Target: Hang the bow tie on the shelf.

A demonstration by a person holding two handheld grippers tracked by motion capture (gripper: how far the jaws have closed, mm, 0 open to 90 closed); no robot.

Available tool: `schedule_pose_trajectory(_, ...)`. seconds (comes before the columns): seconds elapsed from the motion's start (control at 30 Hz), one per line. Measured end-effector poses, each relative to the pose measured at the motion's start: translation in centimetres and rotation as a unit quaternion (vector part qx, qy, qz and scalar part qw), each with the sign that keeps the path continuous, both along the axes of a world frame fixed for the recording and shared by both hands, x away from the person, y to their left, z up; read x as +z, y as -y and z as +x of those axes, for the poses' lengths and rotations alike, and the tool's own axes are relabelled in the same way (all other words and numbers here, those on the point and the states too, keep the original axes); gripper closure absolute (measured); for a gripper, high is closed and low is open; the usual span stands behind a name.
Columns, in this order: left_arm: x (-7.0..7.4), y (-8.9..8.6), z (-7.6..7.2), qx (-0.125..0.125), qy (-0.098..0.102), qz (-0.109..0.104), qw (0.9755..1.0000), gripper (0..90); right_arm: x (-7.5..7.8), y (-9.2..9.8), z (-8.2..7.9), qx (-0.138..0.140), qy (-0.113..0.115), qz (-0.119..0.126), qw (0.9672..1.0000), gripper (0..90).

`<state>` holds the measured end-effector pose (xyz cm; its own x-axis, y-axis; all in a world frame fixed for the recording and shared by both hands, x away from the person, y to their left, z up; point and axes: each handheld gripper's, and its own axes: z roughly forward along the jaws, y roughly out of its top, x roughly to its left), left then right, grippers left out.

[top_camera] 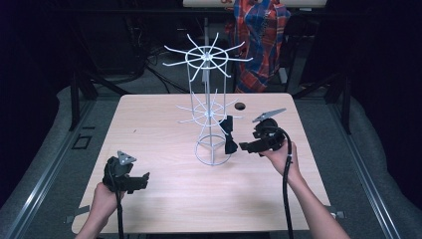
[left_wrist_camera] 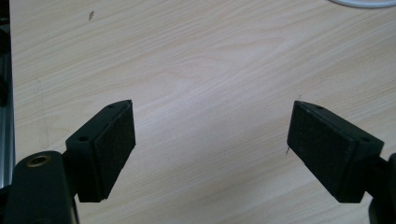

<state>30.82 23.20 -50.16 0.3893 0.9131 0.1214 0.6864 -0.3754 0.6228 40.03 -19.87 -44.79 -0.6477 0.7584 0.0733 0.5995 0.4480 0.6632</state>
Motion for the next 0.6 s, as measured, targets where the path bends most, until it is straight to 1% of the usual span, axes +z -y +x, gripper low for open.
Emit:
schedule_pose_trajectory(0.03, 0.0, 0.0, 0.0, 0.000, 0.000, 0.000, 1.0000, 15.6, 0.1, 0.1, -0.2, -0.001, -0.001, 0.001, 1.0000, 26.4)
schedule_pose_trajectory(0.17, 0.0, 0.0, 0.0, 0.000, 0.001, -0.001, 1.0000, 15.6, 0.3, 0.6, -0.9, 0.002, -0.003, -0.012, 0.9999, 22.4)
schedule_pose_trajectory(0.23, 0.1, 0.0, 0.0, -0.001, 0.000, -0.002, 1.0000, 15.6, 0.3, 0.7, -1.3, 0.001, -0.001, -0.022, 0.9998, 19.7)
schedule_pose_trajectory(0.3, 0.1, 0.0, 0.0, -0.003, 0.000, -0.003, 1.0000, 15.6, 0.3, 0.8, -1.8, -0.003, 0.005, -0.027, 0.9996, 17.4)
schedule_pose_trajectory(0.33, 0.1, 0.0, 0.0, -0.003, 0.001, -0.004, 1.0000, 15.6, 0.3, 0.9, -2.0, -0.004, 0.004, -0.027, 0.9996, 16.4)
schedule_pose_trajectory(0.37, 0.1, 0.1, 0.0, -0.003, 0.002, -0.005, 1.0000, 15.6, 0.3, 1.0, -2.1, -0.004, 0.002, -0.034, 0.9994, 15.3)
schedule_pose_trajectory(0.47, 0.1, 0.1, 0.0, -0.004, 0.001, -0.006, 1.0000, 15.6, 0.3, 1.2, -2.4, -0.006, 0.000, -0.039, 0.9992, 14.6)
schedule_pose_trajectory(0.5, 0.1, 0.1, 0.0, -0.006, 0.001, -0.006, 1.0000, 15.6, 0.0, 1.5, -2.7, -0.008, -0.004, -0.037, 0.9993, 13.9)
schedule_pose_trajectory(0.53, 0.1, 0.1, 0.0, -0.006, 0.001, -0.007, 1.0000, 15.6, 0.0, 1.6, -2.9, -0.008, -0.006, -0.044, 0.9990, 13.8)
schedule_pose_trajectory(0.6, 0.1, 0.1, 0.0, -0.005, 0.001, -0.006, 1.0000, 15.5, -0.4, 2.0, -3.3, -0.008, -0.011, -0.045, 0.9989, 13.6)
